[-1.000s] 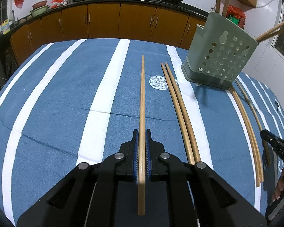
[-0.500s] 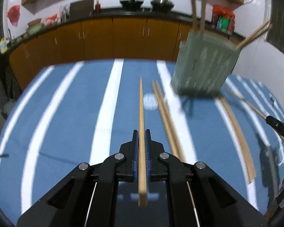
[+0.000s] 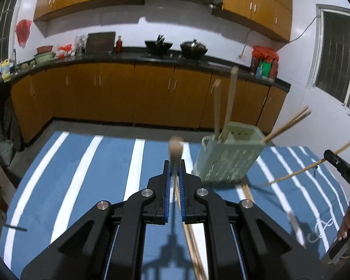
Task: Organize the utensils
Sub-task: 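Lift both chopsticks upright, lower them into the green holder, open both tools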
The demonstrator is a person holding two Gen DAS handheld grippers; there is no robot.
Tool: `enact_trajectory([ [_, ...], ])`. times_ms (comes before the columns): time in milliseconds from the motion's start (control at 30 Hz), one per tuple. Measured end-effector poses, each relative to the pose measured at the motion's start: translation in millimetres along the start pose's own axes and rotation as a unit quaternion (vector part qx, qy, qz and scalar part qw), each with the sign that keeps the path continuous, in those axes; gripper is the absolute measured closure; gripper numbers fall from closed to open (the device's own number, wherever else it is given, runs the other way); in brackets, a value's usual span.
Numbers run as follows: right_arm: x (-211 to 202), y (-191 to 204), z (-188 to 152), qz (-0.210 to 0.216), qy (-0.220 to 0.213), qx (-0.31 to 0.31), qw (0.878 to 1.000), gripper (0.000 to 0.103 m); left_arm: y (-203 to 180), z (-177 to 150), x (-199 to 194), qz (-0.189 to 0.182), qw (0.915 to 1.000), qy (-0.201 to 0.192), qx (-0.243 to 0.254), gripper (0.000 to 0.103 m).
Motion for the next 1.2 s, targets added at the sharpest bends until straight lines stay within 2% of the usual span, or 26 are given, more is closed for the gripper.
enact_trajectory([
  [200,-43,18,39,0.064,-0.055,-0.004,0.996,0.095,-18,26,-31,-0.019,0.9986,-0.045,0.019,0.096],
  [300,-60,31,56,0.081,-0.087,-0.011,0.993,0.095,-31,39,-46,-0.028,0.9965,-0.074,0.027,0.096],
  [500,-69,53,82,0.08,-0.137,-0.026,0.987,0.095,-62,76,-68,-0.041,0.9876,-0.148,0.032,0.096],
  [667,-50,63,96,0.069,-0.138,-0.032,0.987,0.095,-79,104,-64,-0.031,0.9774,-0.208,0.026,0.096],
  [833,-16,61,96,0.055,-0.107,-0.031,0.992,0.095,-85,106,-35,-0.021,0.9771,-0.212,0.011,0.096],
  [1067,16,63,89,0.05,-0.071,-0.035,0.996,0.093,-84,91,11,-0.025,0.9867,-0.161,0.003,0.095],
  [1133,15,64,86,0.05,-0.072,-0.038,0.995,0.088,-80,88,13,-0.025,0.9878,-0.154,0.0,0.095],
  [1200,10,63,84,0.044,-0.078,-0.037,0.995,0.078,-74,87,8,-0.025,0.9879,-0.153,-0.005,0.091],
])
Point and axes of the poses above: each gripper's, at about its wrist camera, not at the fingertips, and x roughly the way its jaws point, y to its left, z to its top, the point moved 4 cm from there along x, roughly the way its jaws point, and after that the axes turned 14 degrees about y, right-handed, at the moved point
